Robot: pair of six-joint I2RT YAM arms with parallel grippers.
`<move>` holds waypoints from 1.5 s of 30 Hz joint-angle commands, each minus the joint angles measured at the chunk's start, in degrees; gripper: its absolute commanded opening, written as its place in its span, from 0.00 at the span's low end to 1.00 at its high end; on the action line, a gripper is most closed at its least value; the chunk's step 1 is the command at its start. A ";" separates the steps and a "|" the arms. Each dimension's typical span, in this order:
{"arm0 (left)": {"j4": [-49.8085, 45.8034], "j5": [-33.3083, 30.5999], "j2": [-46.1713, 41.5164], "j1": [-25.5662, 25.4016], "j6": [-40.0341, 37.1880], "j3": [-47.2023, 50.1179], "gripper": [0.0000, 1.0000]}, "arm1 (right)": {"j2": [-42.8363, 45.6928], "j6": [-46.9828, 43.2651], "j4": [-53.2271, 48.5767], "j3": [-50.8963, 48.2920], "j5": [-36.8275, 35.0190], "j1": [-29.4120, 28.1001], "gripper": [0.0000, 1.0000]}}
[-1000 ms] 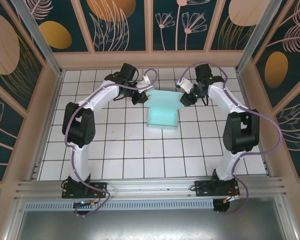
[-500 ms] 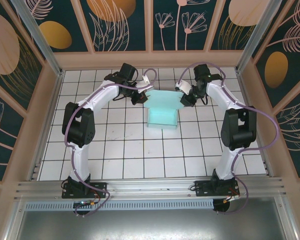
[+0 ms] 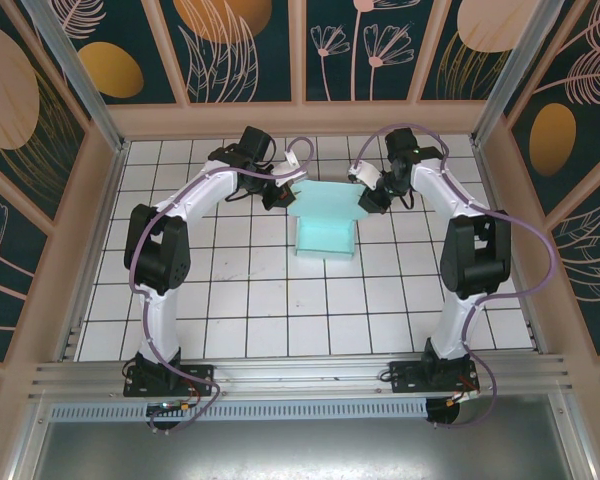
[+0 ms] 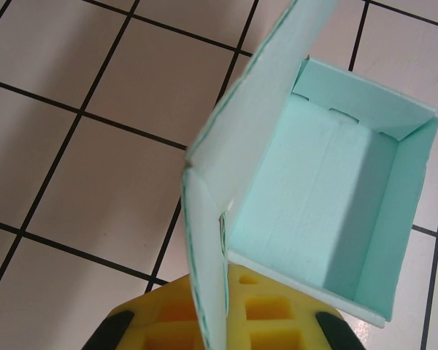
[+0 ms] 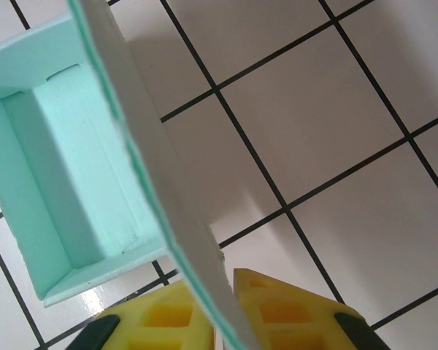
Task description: Fold the paper box
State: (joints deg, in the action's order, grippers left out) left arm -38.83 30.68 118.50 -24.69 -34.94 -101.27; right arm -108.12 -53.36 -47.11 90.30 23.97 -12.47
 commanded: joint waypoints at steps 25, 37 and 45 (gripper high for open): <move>-4.37 1.16 1.78 0.34 -0.48 -4.76 0.14 | 1.99 0.27 -1.32 0.14 -0.50 -1.11 0.00; -5.44 1.50 2.96 0.34 -0.30 -6.04 0.12 | 2.36 0.45 -1.01 0.14 -0.63 -1.09 0.00; -5.55 1.51 3.17 0.32 0.22 -6.24 0.05 | 2.85 0.89 -0.27 -0.28 -0.85 -1.08 0.00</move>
State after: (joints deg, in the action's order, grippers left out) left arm -42.70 31.03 120.33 -24.58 -34.85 -105.89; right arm -107.66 -53.23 -47.94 90.61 23.49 -13.13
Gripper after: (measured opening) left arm 0.071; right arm 0.053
